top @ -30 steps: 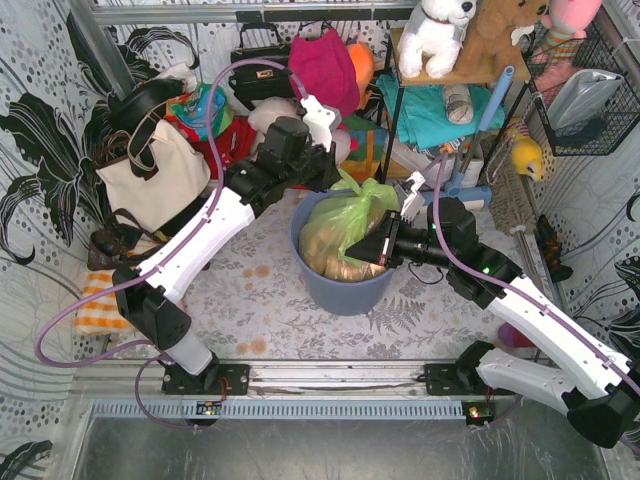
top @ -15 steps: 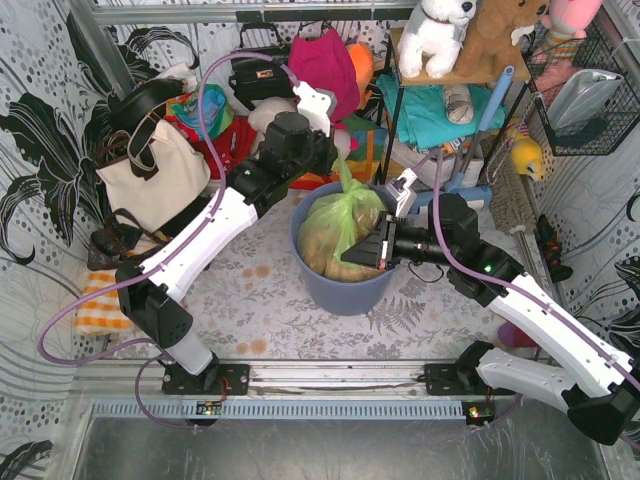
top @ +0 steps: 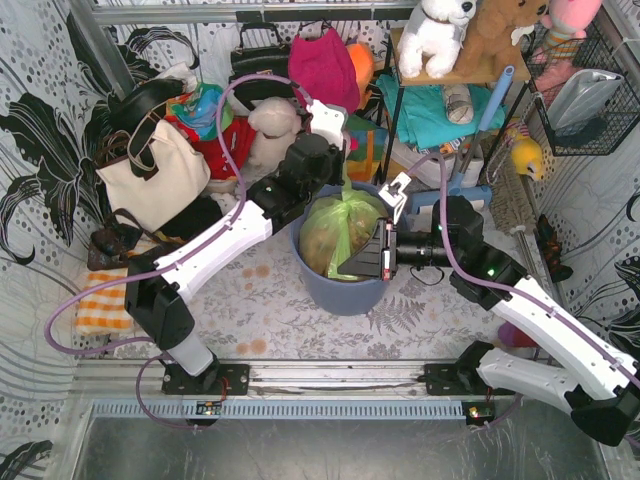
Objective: Tie the trash bag
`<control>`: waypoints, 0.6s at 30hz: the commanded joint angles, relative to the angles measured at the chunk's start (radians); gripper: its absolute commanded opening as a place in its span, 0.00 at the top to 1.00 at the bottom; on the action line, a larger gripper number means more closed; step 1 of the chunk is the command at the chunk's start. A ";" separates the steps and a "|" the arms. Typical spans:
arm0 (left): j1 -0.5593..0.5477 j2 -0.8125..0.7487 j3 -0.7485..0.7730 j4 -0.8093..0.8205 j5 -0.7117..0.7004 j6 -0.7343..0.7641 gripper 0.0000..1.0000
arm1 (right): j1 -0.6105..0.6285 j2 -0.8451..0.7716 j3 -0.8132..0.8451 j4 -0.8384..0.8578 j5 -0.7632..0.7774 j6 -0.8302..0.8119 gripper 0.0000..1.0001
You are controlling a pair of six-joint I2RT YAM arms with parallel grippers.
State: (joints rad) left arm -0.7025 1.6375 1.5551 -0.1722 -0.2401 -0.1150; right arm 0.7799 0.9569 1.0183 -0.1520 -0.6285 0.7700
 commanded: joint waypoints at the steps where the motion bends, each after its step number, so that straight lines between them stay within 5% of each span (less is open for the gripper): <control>1: 0.002 0.029 -0.027 0.082 -0.153 0.007 1.00 | 0.013 -0.041 -0.048 0.062 -0.087 0.022 1.00; 11: 0.002 0.057 -0.044 0.088 -0.114 -0.009 0.97 | 0.013 -0.073 -0.153 0.061 -0.083 0.052 1.00; 14: 0.001 0.037 -0.046 0.090 -0.101 -0.008 0.82 | 0.013 -0.069 -0.127 0.052 -0.074 0.045 1.00; 18: 0.002 -0.017 -0.044 0.087 -0.074 -0.009 0.45 | 0.013 -0.060 -0.064 0.024 -0.063 0.026 1.00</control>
State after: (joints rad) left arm -0.7002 1.6718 1.5120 -0.1314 -0.3233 -0.1238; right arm 0.7872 0.9039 0.8932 -0.1322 -0.6884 0.8070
